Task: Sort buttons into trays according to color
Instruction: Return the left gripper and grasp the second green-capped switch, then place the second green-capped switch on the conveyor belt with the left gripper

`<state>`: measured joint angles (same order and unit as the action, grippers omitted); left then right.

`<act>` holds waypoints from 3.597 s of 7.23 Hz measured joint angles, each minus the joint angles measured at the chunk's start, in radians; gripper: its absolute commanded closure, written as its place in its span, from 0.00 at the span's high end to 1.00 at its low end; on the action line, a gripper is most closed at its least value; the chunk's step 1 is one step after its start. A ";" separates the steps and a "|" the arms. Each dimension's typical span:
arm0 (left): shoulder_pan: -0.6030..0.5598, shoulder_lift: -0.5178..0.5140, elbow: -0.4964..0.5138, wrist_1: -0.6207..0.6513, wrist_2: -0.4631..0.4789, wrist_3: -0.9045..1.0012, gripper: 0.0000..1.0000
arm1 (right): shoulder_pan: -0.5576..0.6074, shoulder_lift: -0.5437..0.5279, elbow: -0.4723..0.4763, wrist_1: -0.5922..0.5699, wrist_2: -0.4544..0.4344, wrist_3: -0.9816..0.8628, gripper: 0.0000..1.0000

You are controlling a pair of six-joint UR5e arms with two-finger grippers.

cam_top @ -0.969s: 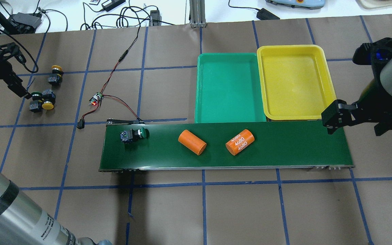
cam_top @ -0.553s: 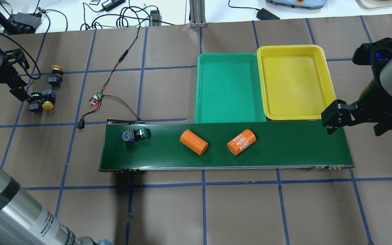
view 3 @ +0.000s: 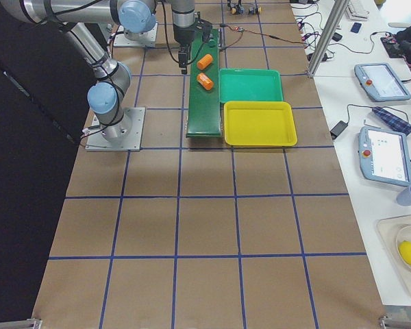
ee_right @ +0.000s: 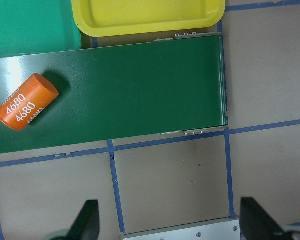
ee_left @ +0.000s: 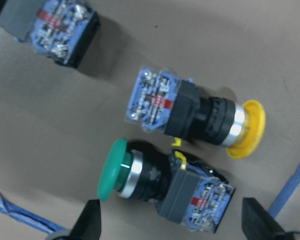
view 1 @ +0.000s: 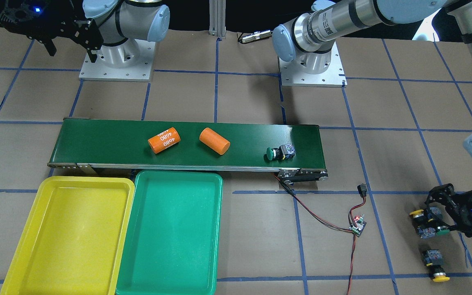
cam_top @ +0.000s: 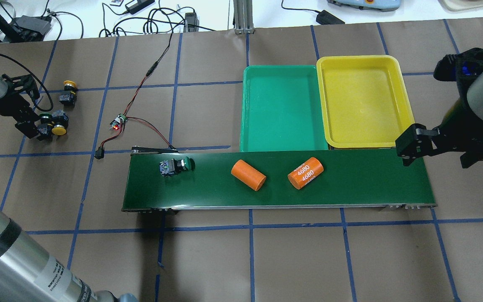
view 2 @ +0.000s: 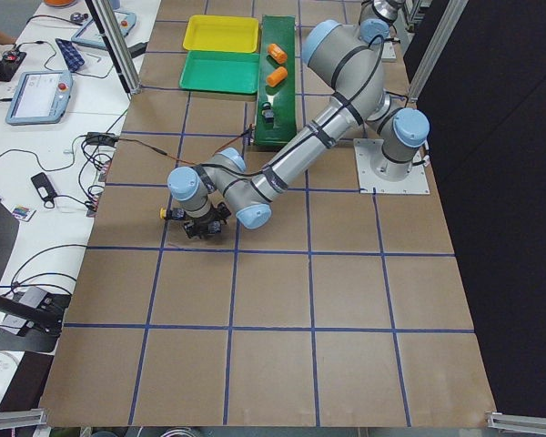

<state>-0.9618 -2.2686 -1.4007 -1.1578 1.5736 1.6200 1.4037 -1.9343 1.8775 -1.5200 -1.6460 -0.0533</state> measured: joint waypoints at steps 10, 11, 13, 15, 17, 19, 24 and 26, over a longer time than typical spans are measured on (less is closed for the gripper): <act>-0.008 0.085 -0.008 -0.146 -0.027 -0.246 0.00 | 0.000 -0.001 0.001 0.001 -0.002 0.001 1.00; -0.016 0.139 -0.029 -0.199 -0.030 -0.361 0.00 | 0.000 -0.001 0.000 0.002 -0.002 0.001 1.00; -0.075 0.273 -0.152 -0.234 -0.033 -0.577 0.00 | 0.000 -0.001 0.000 0.002 -0.003 0.001 1.00; -0.198 0.412 -0.299 -0.230 -0.036 -0.781 0.00 | 0.000 0.001 0.001 0.000 -0.001 0.001 1.00; -0.337 0.513 -0.431 -0.202 -0.033 -0.914 0.00 | 0.000 0.001 0.001 0.002 -0.002 0.001 1.00; -0.463 0.551 -0.530 -0.085 -0.030 -0.961 0.03 | 0.000 0.001 0.002 0.001 -0.001 0.001 1.00; -0.596 0.561 -0.608 -0.039 -0.033 -1.099 0.97 | 0.000 -0.001 0.017 -0.011 0.001 0.005 1.00; -0.600 0.572 -0.619 -0.037 -0.033 -1.115 1.00 | 0.001 0.003 0.018 -0.074 0.005 0.006 1.00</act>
<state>-1.5619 -1.6968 -2.0195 -1.1952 1.5402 0.5053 1.4044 -1.9318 1.8956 -1.5936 -1.6406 -0.0475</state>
